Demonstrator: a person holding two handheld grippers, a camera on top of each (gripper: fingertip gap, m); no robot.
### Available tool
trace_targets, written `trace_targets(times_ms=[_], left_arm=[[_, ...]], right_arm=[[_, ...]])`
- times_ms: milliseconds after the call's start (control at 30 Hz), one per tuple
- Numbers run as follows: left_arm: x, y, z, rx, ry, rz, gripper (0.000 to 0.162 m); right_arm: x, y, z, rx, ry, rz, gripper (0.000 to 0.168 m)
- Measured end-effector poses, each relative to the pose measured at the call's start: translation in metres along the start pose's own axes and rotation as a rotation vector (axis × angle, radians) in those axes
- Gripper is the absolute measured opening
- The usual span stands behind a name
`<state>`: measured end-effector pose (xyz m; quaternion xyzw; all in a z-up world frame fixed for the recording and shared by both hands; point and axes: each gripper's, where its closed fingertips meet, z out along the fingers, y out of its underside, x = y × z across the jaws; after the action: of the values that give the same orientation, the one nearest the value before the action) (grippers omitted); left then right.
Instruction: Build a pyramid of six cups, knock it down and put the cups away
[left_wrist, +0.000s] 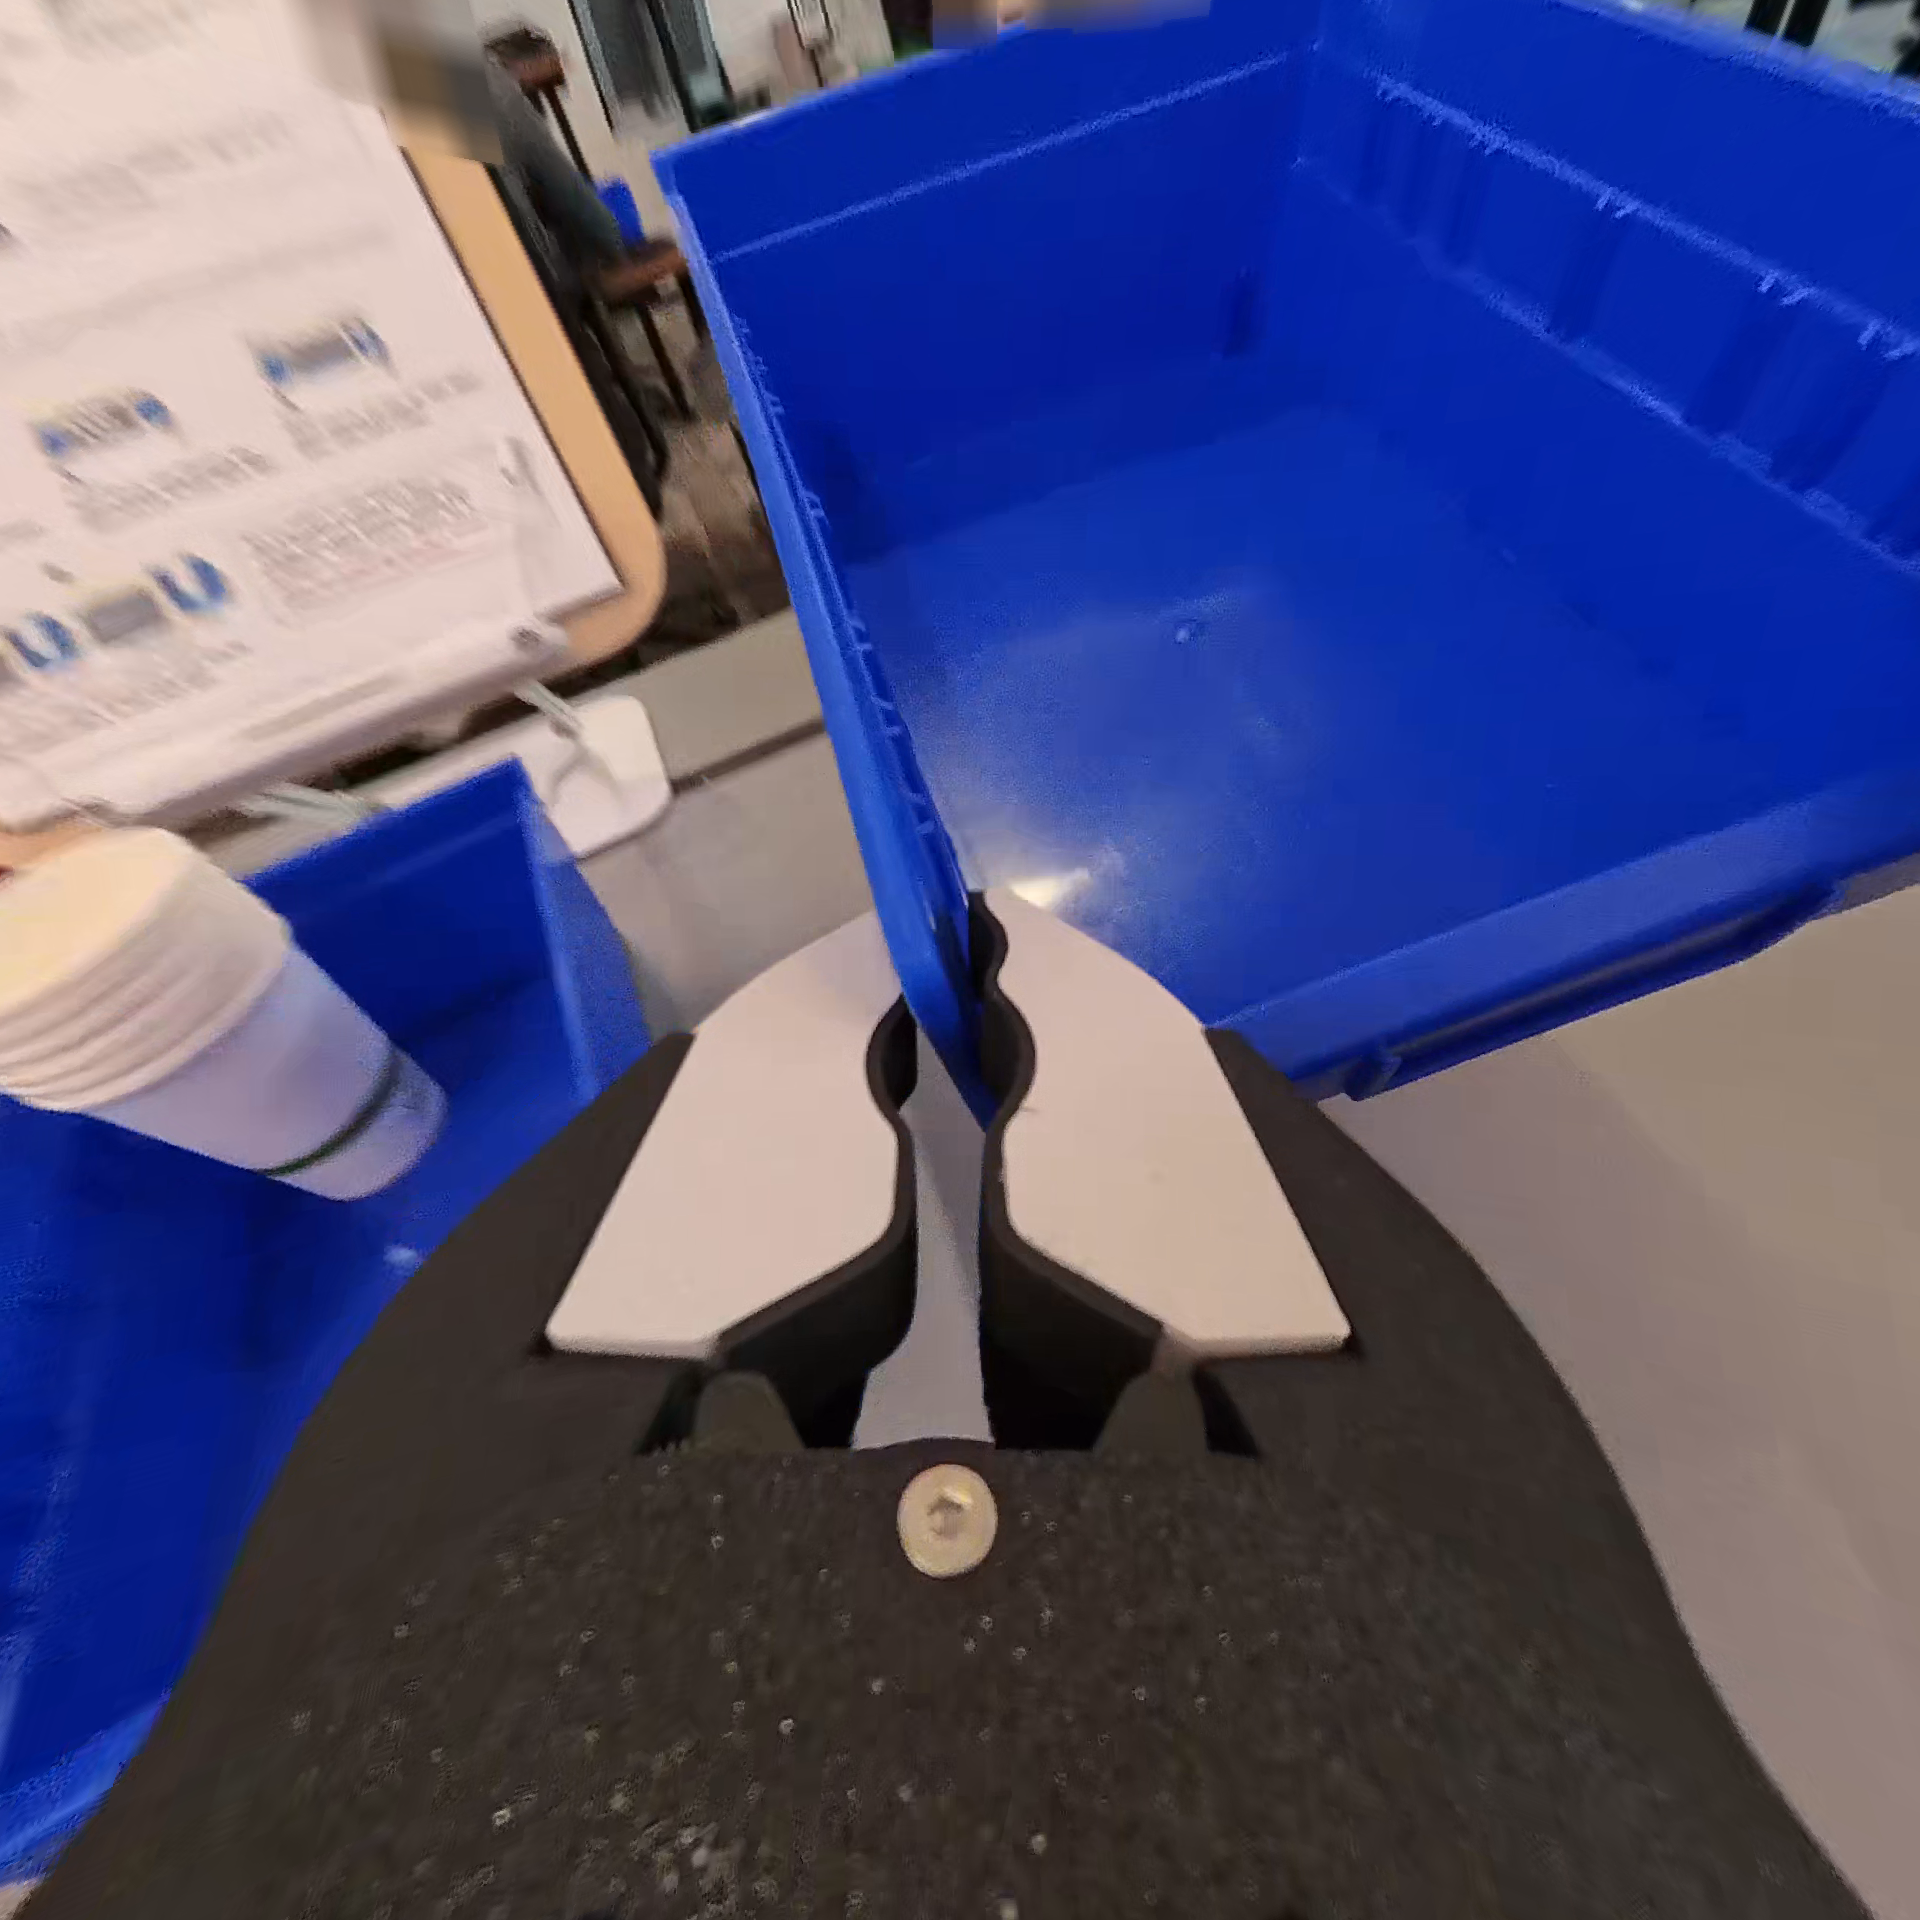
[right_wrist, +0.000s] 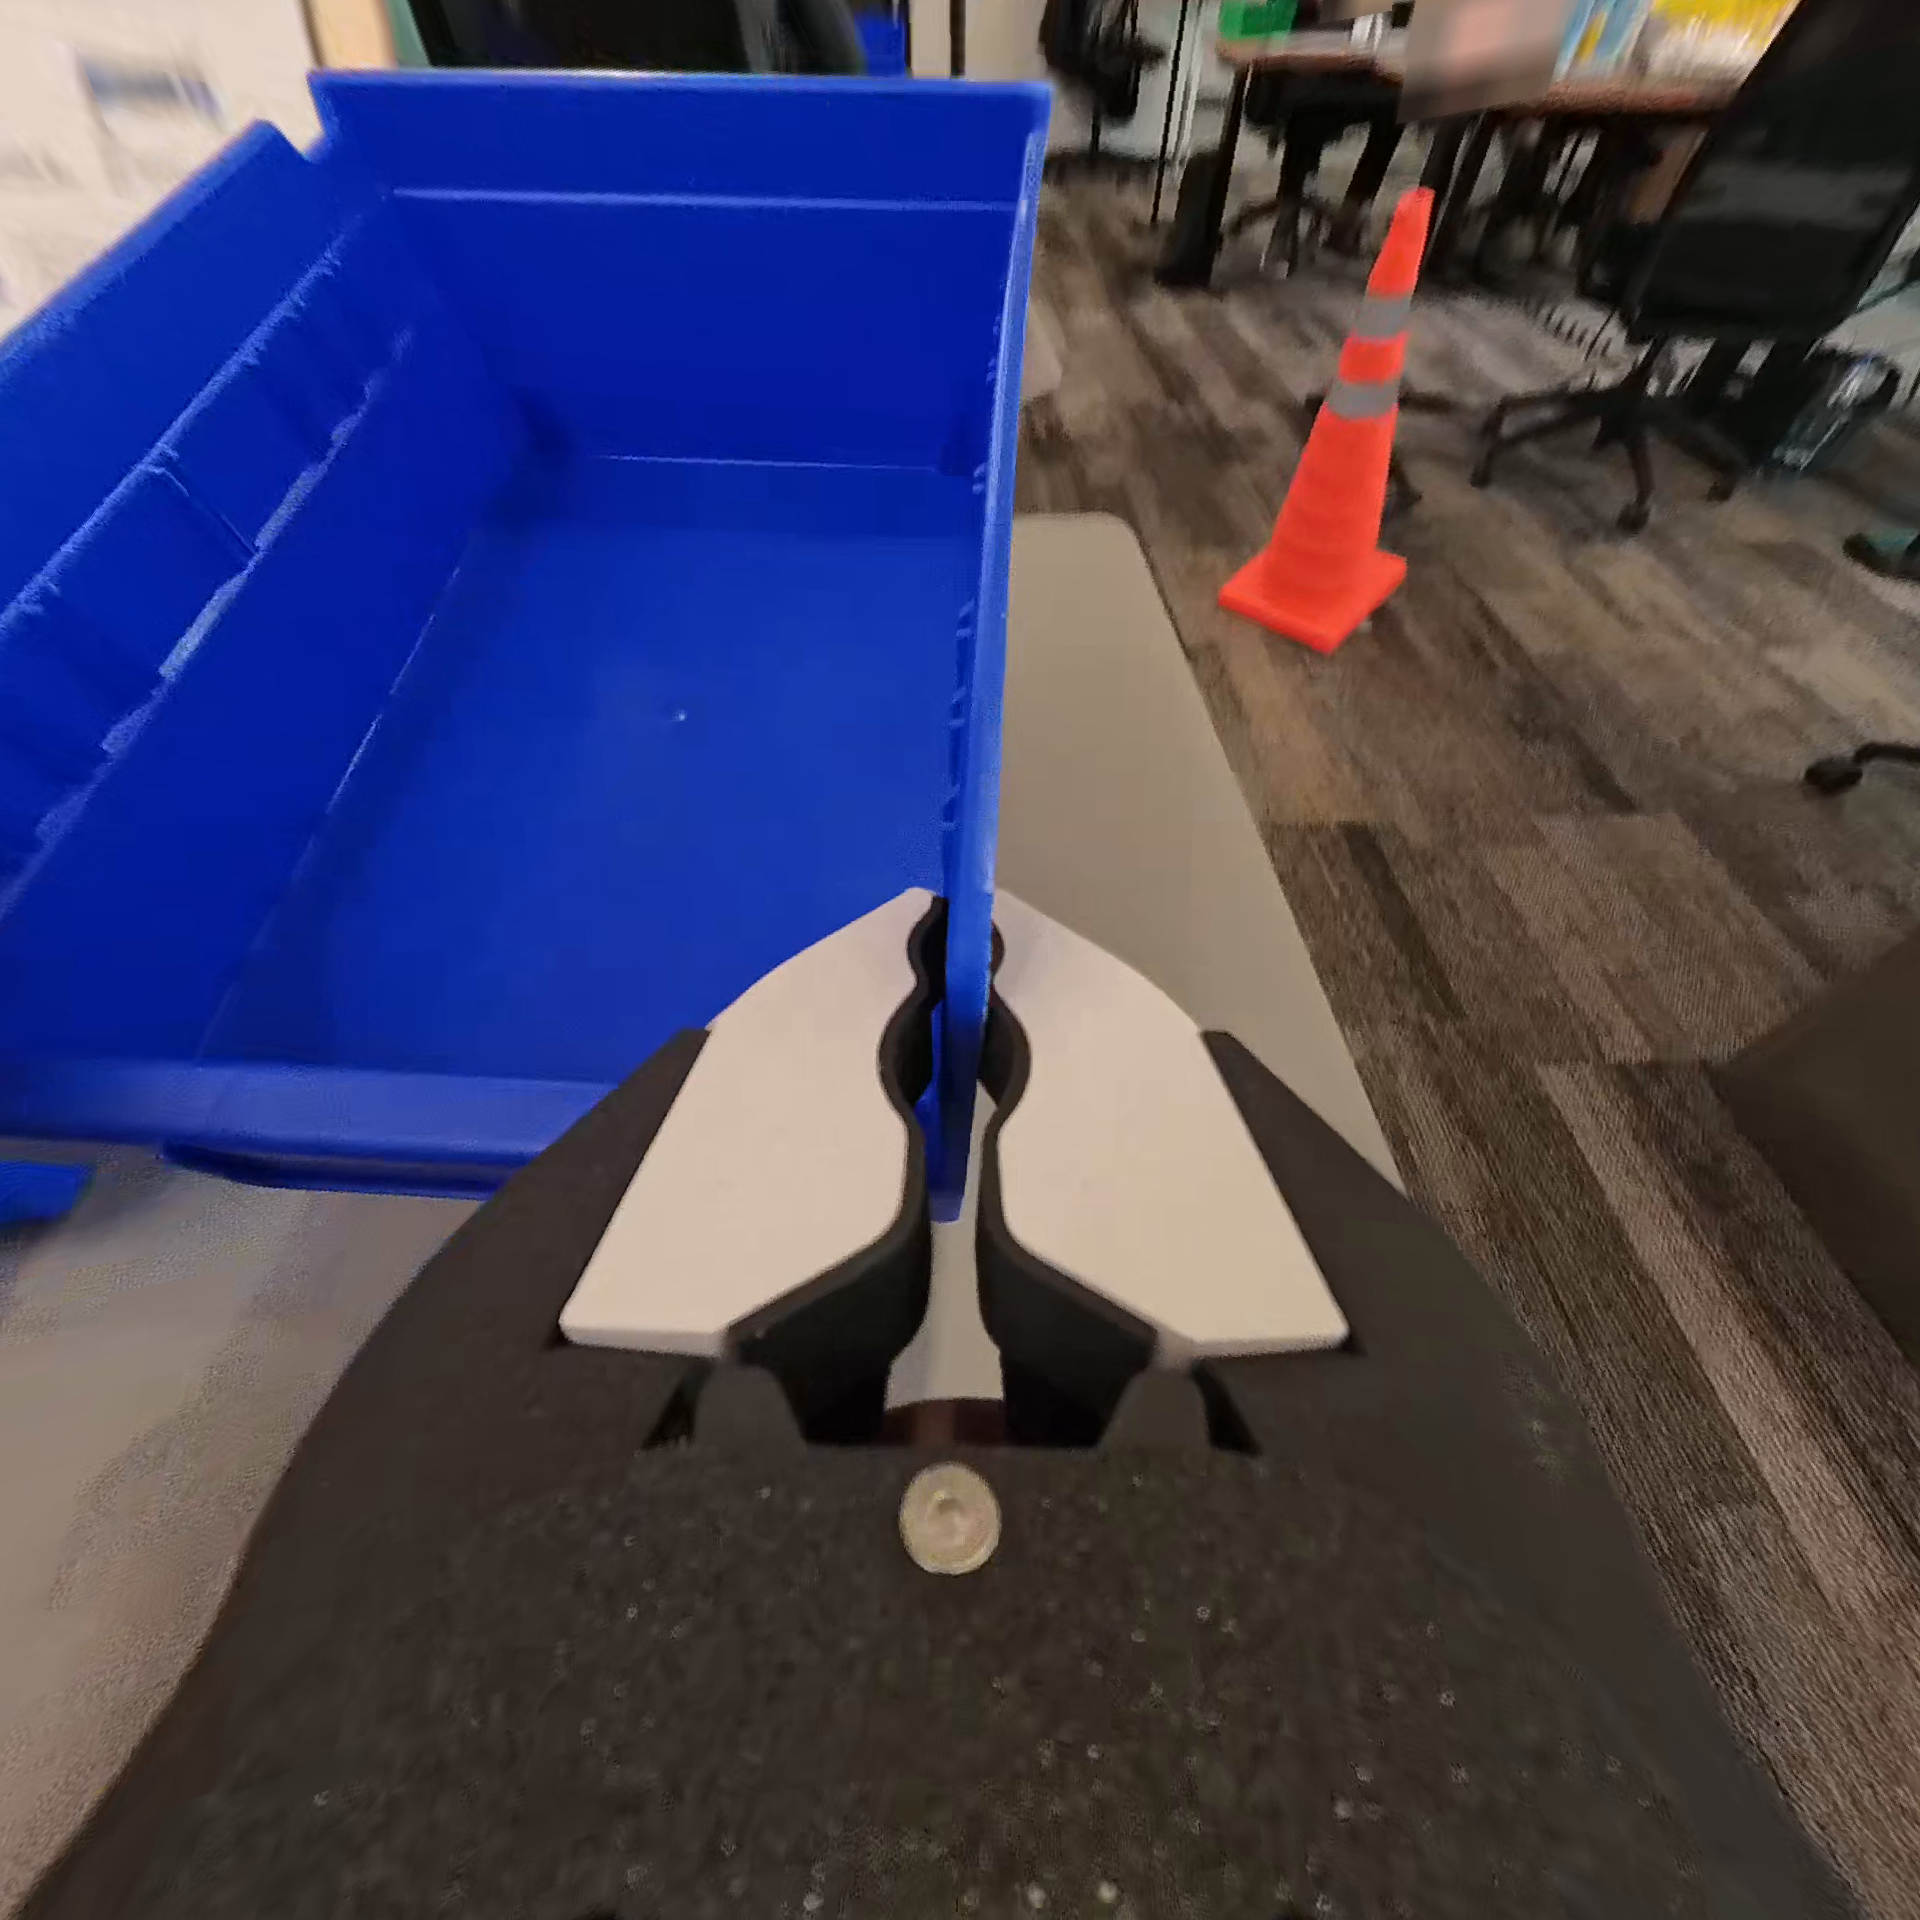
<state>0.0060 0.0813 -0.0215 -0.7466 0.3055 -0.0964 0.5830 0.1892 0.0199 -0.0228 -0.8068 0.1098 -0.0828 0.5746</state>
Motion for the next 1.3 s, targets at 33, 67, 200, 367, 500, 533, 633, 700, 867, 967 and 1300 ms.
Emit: trace_targets(times_ms=[33,67,200,367,500,533,633,700,867,967,1300], left_arm=[[0.006,0.011,0.011,-0.031,0.011,-0.016,0.006],[0.009,0.022,0.02,-0.056,0.018,-0.03,0.006],[0.015,0.054,0.043,-0.114,0.039,-0.085,0.006],[0.022,0.086,0.066,-0.188,0.078,-0.123,0.008],[0.034,0.089,0.069,-0.176,0.131,-0.074,0.015],[0.038,0.087,0.065,-0.181,0.175,-0.088,0.026],[0.03,0.064,0.035,-0.134,0.28,-0.125,0.06],[0.01,0.046,0.005,-0.078,0.328,-0.126,0.061],[-0.114,0.052,-0.048,-0.05,0.173,-0.144,0.064],[-0.199,0.09,-0.063,-0.057,-0.017,-0.208,0.064],[-0.259,0.182,-0.031,-0.241,-0.095,-0.346,0.019]], right_arm=[[0.004,0.011,0.011,-0.037,-0.005,-0.009,0.002],[0.006,0.021,0.02,-0.063,-0.013,-0.015,0.002],[0.006,0.049,0.049,-0.131,-0.04,-0.037,0.002],[0.01,0.079,0.078,-0.22,-0.041,-0.06,0.002],[0.018,0.087,0.086,-0.16,-0.067,-0.029,0.003],[0.019,0.086,0.084,-0.142,-0.068,-0.033,0.008],[0.029,0.064,0.061,-0.086,0.025,-0.133,0.031],[0.019,0.034,0.036,0.017,0.047,-0.148,0.033],[-0.111,-0.007,-0.015,0.153,-0.284,-0.157,0.045],[-0.21,0.007,-0.02,0.126,-0.515,-0.112,0.053],[-0.313,0.08,0.069,-0.133,-0.275,-0.096,0.017]])
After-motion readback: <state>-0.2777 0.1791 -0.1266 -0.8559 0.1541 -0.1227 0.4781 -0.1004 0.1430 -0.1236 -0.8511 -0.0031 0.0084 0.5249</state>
